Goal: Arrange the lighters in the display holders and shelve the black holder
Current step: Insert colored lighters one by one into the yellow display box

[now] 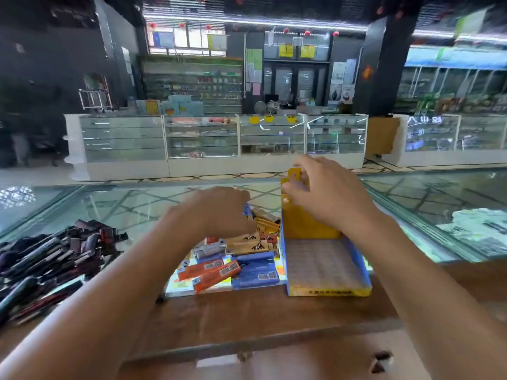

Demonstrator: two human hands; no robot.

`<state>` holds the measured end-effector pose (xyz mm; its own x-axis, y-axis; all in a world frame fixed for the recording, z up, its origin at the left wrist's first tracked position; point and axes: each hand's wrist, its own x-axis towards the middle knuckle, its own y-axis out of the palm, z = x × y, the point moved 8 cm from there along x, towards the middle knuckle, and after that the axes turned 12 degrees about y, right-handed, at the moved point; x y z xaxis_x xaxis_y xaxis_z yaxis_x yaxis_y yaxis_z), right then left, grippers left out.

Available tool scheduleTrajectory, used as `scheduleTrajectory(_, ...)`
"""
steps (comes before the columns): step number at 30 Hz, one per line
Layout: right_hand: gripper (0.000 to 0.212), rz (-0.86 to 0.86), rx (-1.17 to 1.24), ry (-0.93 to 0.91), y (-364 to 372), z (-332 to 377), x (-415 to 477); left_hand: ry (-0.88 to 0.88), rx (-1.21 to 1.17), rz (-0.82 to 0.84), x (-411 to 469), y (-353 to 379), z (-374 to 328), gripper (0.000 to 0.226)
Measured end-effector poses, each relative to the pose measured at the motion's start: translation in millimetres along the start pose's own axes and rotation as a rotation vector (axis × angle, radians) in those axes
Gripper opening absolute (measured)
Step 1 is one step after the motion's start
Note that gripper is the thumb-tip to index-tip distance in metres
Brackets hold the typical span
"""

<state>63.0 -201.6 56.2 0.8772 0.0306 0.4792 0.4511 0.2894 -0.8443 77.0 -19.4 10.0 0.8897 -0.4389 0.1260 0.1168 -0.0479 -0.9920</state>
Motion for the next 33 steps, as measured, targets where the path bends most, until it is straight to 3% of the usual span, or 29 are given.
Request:
scheduleTrajectory(3, 0.049, -0.089, -0.011, 0.036, -1, -36, -22, 0.018, -0.047, 0.258, -2, 44, -3, 0.11)
scheduleTrajectory(5, 0.068, -0.028, -0.049, 0.103, 15, -64, -38, 0.014, -0.052, 0.332, -4, 67, -2, 0.138)
scheduleTrajectory(7, 0.1, 0.097, -0.075, 0.163, 41, -83, -45, 0.019, -0.066, 0.302, -1, 80, -2, 0.147)
scheduleTrajectory(10, 0.133, 0.271, -0.063, 0.222, 79, -94, -54, 0.066, 0.006, 0.209, 7, 92, -8, 0.132)
scheduleTrajectory(14, 0.146, 0.273, 0.012, 0.261, 95, -93, -49, 0.086, 0.028, 0.123, 15, 101, -9, 0.119)
scheduleTrajectory(24, 0.148, 0.249, -0.093, 0.234, 118, -96, 14, 0.088, 0.063, 0.139, 44, 100, 19, 0.117)
scheduleTrajectory(33, 0.145, 0.224, -0.071, 0.243, 127, -104, 29, 0.112, 0.076, 0.058, 51, 95, 18, 0.107)
